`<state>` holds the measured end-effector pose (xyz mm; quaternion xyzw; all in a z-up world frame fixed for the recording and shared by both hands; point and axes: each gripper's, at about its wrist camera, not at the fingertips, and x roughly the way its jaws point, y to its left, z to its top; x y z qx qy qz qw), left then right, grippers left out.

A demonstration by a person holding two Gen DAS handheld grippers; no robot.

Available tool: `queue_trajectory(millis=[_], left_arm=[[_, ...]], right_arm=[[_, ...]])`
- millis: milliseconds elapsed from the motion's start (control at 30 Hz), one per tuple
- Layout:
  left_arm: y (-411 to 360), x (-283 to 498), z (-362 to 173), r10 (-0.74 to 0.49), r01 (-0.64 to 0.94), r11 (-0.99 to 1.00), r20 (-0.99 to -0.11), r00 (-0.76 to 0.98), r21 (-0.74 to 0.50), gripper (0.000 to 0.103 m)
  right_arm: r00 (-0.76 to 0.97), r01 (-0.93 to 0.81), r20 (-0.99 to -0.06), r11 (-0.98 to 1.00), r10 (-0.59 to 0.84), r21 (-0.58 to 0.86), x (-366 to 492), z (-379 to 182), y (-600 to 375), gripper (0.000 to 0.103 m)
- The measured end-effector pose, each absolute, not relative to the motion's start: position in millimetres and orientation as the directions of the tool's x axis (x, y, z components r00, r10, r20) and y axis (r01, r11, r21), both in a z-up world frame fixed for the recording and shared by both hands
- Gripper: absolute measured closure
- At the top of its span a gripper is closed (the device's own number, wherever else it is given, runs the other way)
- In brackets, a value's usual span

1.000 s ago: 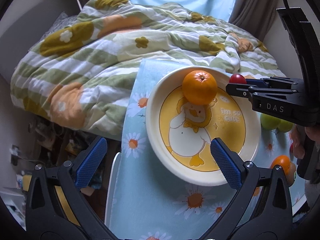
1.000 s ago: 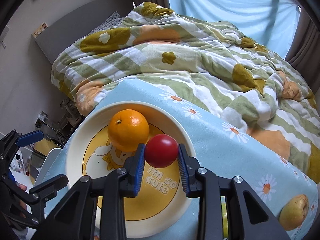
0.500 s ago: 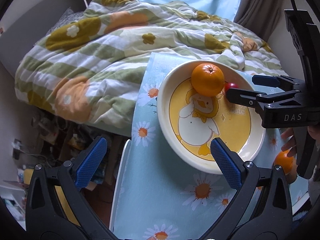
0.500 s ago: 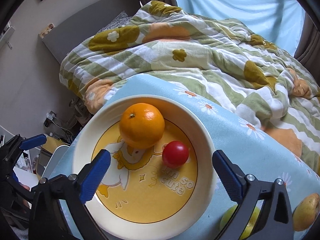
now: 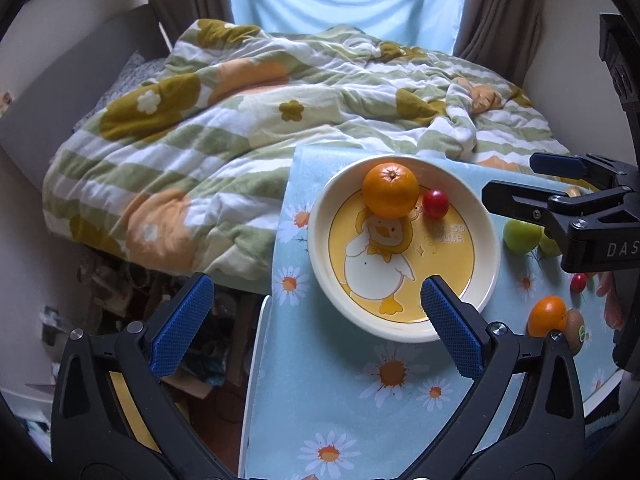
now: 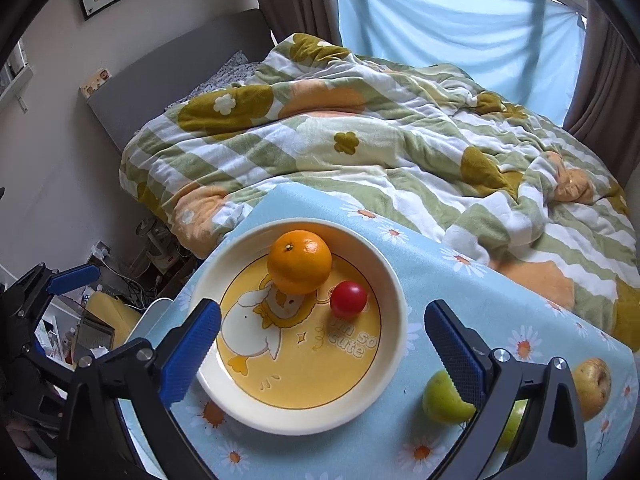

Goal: Organize fruits
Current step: 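Lift both grippers away from the bowl back over the fruit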

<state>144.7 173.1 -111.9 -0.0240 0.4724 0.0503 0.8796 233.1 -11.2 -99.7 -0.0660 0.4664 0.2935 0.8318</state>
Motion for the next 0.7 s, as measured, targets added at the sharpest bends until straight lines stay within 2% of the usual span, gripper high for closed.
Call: queue_trajectory(millis=[367, 700], left_arm=[[148, 149, -85, -0.032, 0.020, 0.999, -0.811, 0.585, -0.025, 0.000], [80, 144, -78, -0.104, 0.100, 0.993, -0.799, 0.592, -0.055, 0.000]], right_arm=[[0.498, -0.409, -0.803, 0.905, 0.329, 0.117, 191, -62, -74, 0.001], [0.579, -0.267, -0.783, 0.960, 0.228, 0.082, 152, -54, -160, 0.001]])
